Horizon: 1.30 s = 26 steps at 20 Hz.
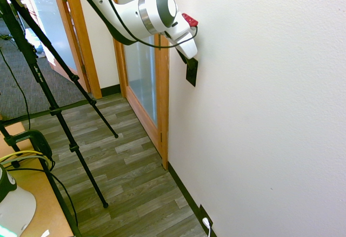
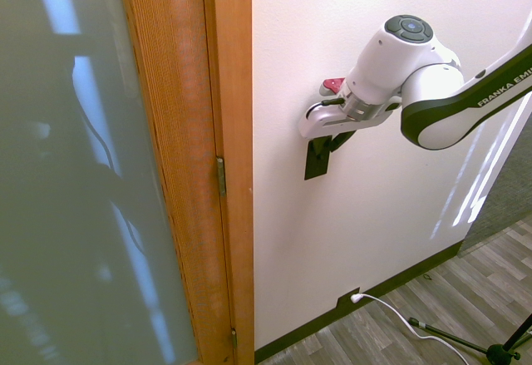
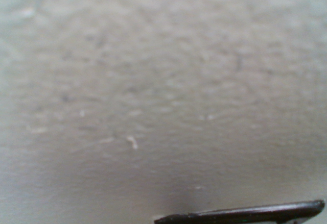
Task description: Turn off the light
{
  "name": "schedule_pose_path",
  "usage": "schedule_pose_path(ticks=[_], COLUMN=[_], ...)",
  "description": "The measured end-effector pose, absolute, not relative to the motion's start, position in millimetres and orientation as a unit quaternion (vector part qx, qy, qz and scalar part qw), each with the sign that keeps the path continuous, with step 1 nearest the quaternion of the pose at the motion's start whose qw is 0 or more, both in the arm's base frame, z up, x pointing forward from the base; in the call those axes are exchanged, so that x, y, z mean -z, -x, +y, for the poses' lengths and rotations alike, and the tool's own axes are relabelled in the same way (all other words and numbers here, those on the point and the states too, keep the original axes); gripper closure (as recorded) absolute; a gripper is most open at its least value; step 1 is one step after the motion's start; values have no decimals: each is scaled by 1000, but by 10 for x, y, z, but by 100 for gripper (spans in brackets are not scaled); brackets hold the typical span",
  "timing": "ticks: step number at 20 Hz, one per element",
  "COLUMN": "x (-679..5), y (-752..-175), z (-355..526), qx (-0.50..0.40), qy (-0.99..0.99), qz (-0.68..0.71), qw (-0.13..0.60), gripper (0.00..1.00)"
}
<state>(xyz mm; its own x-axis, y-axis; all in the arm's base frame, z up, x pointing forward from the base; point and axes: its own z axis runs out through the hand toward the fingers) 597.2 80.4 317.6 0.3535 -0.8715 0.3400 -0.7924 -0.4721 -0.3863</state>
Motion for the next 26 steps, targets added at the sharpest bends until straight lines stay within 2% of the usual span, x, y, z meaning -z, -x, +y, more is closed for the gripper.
schedule_pose_path(ticks=[14, 26], x=[-3173, -2867], y=[-5977, -5944], z=[809, 901], qx=[255, 242], qy=[820, 826], qz=[506, 503], qw=[80, 81], gripper=[100, 100])
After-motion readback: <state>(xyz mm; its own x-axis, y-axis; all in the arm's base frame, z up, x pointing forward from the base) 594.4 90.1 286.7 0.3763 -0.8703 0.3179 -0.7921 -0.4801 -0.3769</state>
